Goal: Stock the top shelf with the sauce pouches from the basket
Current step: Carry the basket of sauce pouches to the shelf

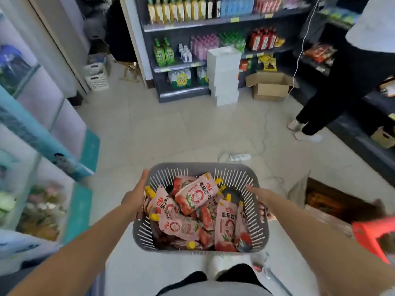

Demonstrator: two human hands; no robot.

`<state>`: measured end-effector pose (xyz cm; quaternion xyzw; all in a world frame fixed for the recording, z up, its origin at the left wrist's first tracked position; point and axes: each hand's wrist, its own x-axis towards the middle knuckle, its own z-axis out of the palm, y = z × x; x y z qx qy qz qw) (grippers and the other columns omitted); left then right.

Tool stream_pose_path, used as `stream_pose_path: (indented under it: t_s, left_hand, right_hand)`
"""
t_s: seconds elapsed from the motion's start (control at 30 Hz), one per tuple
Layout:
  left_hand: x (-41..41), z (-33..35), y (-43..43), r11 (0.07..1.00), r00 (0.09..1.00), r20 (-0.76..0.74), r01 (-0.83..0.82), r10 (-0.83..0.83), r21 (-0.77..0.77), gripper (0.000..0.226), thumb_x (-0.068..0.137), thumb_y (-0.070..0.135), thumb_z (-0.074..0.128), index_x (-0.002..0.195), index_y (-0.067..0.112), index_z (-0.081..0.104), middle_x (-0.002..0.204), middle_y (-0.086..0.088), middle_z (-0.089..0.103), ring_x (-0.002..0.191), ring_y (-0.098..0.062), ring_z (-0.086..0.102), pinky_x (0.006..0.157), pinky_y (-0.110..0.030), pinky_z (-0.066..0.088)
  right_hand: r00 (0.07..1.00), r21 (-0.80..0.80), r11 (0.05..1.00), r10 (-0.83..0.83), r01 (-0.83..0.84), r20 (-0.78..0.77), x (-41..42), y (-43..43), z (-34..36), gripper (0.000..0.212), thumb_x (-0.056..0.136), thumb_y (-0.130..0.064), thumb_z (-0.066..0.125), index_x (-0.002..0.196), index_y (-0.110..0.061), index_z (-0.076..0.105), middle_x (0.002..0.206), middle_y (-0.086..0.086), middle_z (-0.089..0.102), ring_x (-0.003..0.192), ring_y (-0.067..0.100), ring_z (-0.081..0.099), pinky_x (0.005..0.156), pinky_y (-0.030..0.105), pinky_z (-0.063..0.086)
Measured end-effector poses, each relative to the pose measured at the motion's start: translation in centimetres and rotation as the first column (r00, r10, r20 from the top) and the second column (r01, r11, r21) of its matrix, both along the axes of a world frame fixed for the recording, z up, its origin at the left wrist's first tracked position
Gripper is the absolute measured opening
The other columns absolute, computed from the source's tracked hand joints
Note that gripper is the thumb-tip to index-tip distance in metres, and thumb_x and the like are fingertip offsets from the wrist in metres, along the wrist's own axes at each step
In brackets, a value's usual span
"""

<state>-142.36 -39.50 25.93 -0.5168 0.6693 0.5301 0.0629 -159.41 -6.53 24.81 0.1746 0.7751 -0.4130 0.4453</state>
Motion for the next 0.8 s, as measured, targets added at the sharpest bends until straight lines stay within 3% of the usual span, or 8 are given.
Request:
stream_pose_path:
  t_s: [0.07,0.17,0.33,0.4,0.47,0.63,0.73,0.8]
  left_hand:
    - [-5.1,0.0,-1.8,1.0,1.0,-0.005,-0.003,0.003,0.014,0.108,0.04,0.106,0.028,0.078,0.014,0.07,0.072,-0.011,0.071,0.071,-0.027,0.067,0.081,-0.04,0.053]
    - [-12.2,0.5,-4.3,0.999,0.999,0.029,-0.034,0.034,-0.008,0.119,0.035,0.108,0.027,0.092,0.012,0.07,0.083,-0.013,0.071,0.077,-0.029,0.067,0.081,-0.043,0.053]
    - [-25.1,1.6,-8.9,0.998,0.999,0.041,0.031,-0.029,-0.056,0.107,0.035,0.108,0.025,0.073,0.014,0.057,0.075,-0.016,0.063,0.068,-0.029,0.064,0.066,-0.034,0.049]
    - [-30.4,1.2,-11.0,0.996,0.999,0.007,0.037,-0.037,-0.085,0.095,0.04,0.106,0.03,0.056,0.014,0.046,0.055,-0.011,0.052,0.048,-0.024,0.054,0.059,-0.033,0.047]
    - [-35.6,0.7,-13.3,0.993,0.998,-0.04,0.035,-0.04,-0.114,0.087,0.049,0.102,0.035,0.045,0.015,0.036,0.042,-0.006,0.042,0.038,-0.02,0.043,0.054,-0.033,0.042]
    - [-49.0,1.4,-19.3,0.972,0.982,-0.097,0.144,-0.164,-0.187,0.085,0.069,0.09,0.022,0.041,0.012,0.04,0.042,-0.008,0.049,0.044,-0.022,0.052,0.062,-0.037,0.05]
    - [-57.7,3.1,-23.0,0.964,0.977,-0.107,0.156,-0.182,-0.215,0.085,0.075,0.086,0.015,0.042,0.012,0.043,0.044,-0.007,0.051,0.048,-0.022,0.054,0.059,-0.032,0.048]
    - [-63.6,3.8,-25.4,0.961,0.977,-0.107,0.157,-0.185,-0.229,0.085,0.078,0.084,0.014,0.045,0.012,0.045,0.046,-0.007,0.052,0.05,-0.022,0.054,0.06,-0.031,0.044]
  right_hand:
    - [1.0,-0.019,1.0,-0.009,0.009,-0.006,-5.2,-1.7,0.2,0.063,0.083,-0.065,0.051,0.045,-0.017,0.035,0.045,0.003,0.035,0.039,0.013,0.031,0.045,0.018,0.025]
    - [1.0,0.018,1.0,0.022,-0.022,-0.013,-12.9,-4.3,1.1,0.066,0.083,-0.068,0.048,0.042,-0.018,0.033,0.044,0.004,0.033,0.039,0.014,0.03,0.047,0.023,0.023]
    - [0.999,0.021,1.0,0.018,-0.017,-0.046,-26.4,-9.5,2.4,0.071,0.086,-0.068,0.041,0.038,-0.018,0.029,0.036,0.001,0.03,0.034,0.012,0.026,0.045,0.021,0.021]
    - [0.996,0.052,0.998,0.051,-0.047,-0.071,-32.1,-12.0,1.7,0.071,0.082,-0.072,0.043,0.045,-0.012,0.042,0.041,0.005,0.038,0.035,0.014,0.034,0.045,0.02,0.027]
    - [0.994,0.094,0.995,0.038,-0.028,-0.106,-37.9,-14.6,0.8,0.082,0.074,-0.082,0.04,0.07,-0.003,0.062,0.056,0.014,0.05,0.048,0.021,0.048,0.053,0.026,0.038]
    - [0.971,0.135,0.987,-0.056,0.089,-0.233,-51.2,-19.7,-1.1,0.11,0.033,-0.106,0.025,0.073,-0.007,0.052,0.064,0.017,0.05,0.056,0.026,0.052,0.055,0.033,0.044]
    - [0.949,0.125,0.978,-0.126,0.168,-0.289,-58.6,-23.3,0.8,0.121,0.049,-0.101,0.03,0.102,0.005,0.055,0.08,0.021,0.059,0.076,0.032,0.06,0.069,0.039,0.048]
    - [0.948,0.112,0.979,-0.132,0.171,-0.291,-63.3,-25.4,2.1,0.109,0.058,-0.095,0.033,0.096,0.005,0.056,0.073,0.02,0.057,0.066,0.029,0.058,0.063,0.036,0.047]
